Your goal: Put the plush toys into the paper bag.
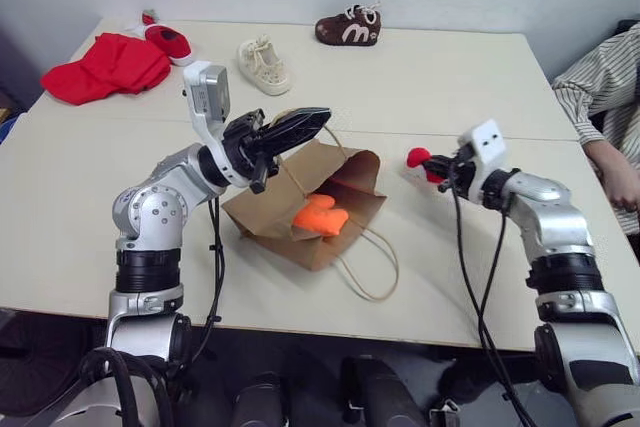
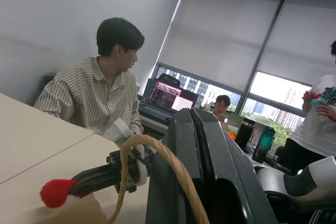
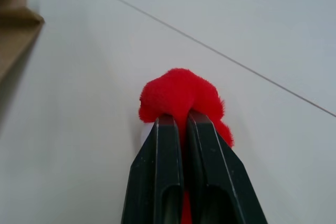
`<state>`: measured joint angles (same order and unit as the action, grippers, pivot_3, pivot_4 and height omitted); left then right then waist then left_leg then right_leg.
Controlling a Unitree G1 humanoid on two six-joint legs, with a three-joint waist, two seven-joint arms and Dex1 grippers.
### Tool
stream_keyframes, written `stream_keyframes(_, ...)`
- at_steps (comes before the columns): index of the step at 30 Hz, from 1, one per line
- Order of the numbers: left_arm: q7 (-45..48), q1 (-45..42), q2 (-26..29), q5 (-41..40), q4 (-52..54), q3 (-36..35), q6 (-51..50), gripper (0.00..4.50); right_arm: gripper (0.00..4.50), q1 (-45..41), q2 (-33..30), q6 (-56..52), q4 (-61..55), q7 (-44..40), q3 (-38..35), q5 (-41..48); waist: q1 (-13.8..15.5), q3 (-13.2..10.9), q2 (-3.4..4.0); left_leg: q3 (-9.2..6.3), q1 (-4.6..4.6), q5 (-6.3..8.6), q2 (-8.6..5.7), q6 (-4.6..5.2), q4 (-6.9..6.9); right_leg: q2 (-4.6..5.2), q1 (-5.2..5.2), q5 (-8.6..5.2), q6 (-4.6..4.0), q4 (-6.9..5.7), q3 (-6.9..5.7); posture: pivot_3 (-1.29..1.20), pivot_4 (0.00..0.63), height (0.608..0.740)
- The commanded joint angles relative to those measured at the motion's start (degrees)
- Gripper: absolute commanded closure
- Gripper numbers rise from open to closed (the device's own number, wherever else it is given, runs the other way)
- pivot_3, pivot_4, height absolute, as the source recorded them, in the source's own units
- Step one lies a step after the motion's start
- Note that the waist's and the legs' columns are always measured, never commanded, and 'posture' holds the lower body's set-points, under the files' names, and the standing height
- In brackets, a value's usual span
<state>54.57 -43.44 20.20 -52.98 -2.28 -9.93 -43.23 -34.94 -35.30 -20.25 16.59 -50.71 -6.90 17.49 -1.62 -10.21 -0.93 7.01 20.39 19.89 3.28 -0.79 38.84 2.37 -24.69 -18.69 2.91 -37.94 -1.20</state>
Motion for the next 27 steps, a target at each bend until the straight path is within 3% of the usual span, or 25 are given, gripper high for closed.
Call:
stream_keyframes(1, 0.5, -1.2, 0.3, -0.2, 0.9, -0.4, 0.8, 4.5, 4.49, 5.7, -4.6, -6.7, -17.7, -8.9, -3.9, 11.5, 0.0, 0.0, 0.0, 0.0, -0.02, 0.01, 0.03, -0.02, 0.02, -0.04, 0.02, 0.0, 0.0, 0.0, 0.01, 0.0, 0.15, 0.74)
stream_keyframes(5, 0.7, -1.5, 0.2, -0.4, 0.7, -0.3, 0.6, 4.5, 4.49, 12.8, -7.3, -18.6, -33.2, -6.5, -3.1, 19.0, -0.2, 0.0, -0.01, 0.0, -0.06, 0.02, 0.06, -0.05, 0.01, -0.06, 0.05, 0.0, 0.0, 0.01, 0.01, 0.0, 0.15, 0.74)
stream_keyframes(10, 0.4, -2.1, -1.0, -1.3, 0.9, -0.1, -0.3, 4.5, 4.49, 12.7, 1.5, -23.1, -39.6, 5.0, 5.7, 16.9, -0.1, 0.0, -0.02, -0.01, -0.1, 0.02, 0.06, -0.06, 0.09, -0.04, 0.09, 0.01, -0.02, -0.05, 0.03, 0.0, 0.15, 0.74)
stream_keyframes(16, 1.0, -2.5, -0.9, -2.3, 1.4, 0.0, -2.3, 4.5, 4.49, 5.7, 14.1, -17.3, -29.8, 18.2, 14.6, 4.8, -0.1, 0.0, -0.02, -0.03, -0.03, 0.02, 0.03, -0.05, 0.13, -0.02, 0.03, 0.01, -0.02, -0.03, 0.0, 0.0, 0.15, 0.74)
stream_keyframes(20, 1.2, -2.4, -0.3, -3.2, 1.9, -0.3, -3.7, 4.5, 4.49, 1.8, 15.4, -9.4, -22.7, 22.1, 20.0, -6.1, 0.0, 0.0, -0.02, -0.04, 0.01, 0.01, 0.01, -0.03, 0.14, 0.0, 0.01, 0.01, -0.02, -0.03, -0.01, 0.0, 0.15, 0.74)
stream_keyframes(25, 4.0, -3.2, 1.7, -2.5, -0.1, 0.3, -4.9, 4.5, 4.49, 2.2, 21.8, -6.8, -17.3, 27.1, 23.0, -10.9, -0.4, 0.0, -0.02, -0.05, 0.04, 0.02, 0.03, -0.02, 0.11, -0.01, 0.0, 0.01, -0.02, 0.0, -0.03, 0.0, 0.15, 0.74)
stream_keyframes(27, 4.3, -4.2, 2.0, -2.5, -1.4, -0.3, -4.7, 4.5, 3.96, 2.7, 23.3, -5.7, -16.7, 26.3, 23.4, -11.1, -0.6, 0.0, -0.02, -0.04, 0.03, 0.02, 0.04, -0.02, 0.11, -0.02, -0.02, 0.0, -0.03, -0.03, -0.03, 0.0, 0.15, 0.74)
